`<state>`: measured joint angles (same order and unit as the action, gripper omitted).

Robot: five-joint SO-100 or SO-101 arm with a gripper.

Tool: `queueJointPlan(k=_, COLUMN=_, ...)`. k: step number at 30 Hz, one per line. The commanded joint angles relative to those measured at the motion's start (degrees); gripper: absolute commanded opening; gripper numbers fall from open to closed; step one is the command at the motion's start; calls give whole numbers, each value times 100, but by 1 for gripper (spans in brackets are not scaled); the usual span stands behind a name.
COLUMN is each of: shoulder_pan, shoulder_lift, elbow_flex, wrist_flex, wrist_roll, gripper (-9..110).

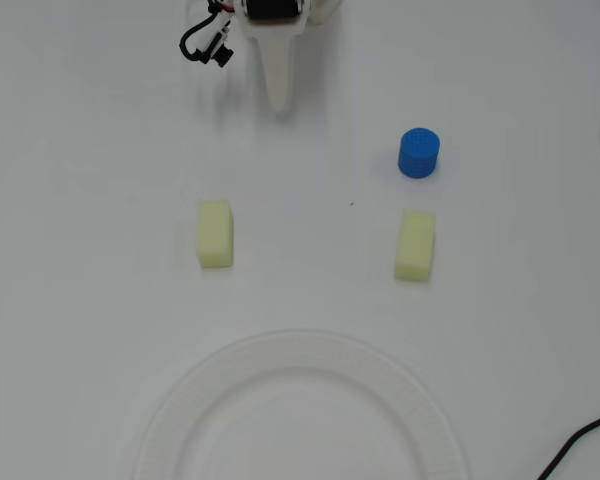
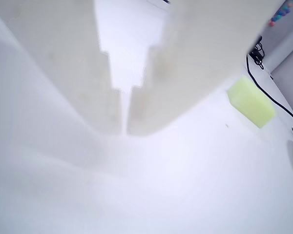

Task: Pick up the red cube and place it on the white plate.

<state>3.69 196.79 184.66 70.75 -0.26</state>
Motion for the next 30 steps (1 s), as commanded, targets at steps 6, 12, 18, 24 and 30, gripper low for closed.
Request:
queueJointPlan(k=6, shoulder_pan=0, shoulder_lift=44, elbow_flex=35, wrist_flex=0, wrist_roll=18, gripper=1)
queueJointPlan(k=12, shoulder_pan=0, shoulder_lift=44, elbow_flex=35, wrist_flex=0, wrist_roll=18, gripper=3)
queueJointPlan(k=18, shoulder_pan=0, shoulder_lift=44, elbow_flex=35, wrist_flex=0, wrist_roll=18, gripper=3)
queueJointPlan(k=24, shoulder_pan=0, shoulder_lift=44, elbow_flex=35, wrist_flex=0, wrist_roll=18, gripper=3)
queueJointPlan(k=30, shoulder_pan=0, shoulder_lift=44, elbow_flex=35, wrist_flex=0, wrist_roll=18, gripper=3)
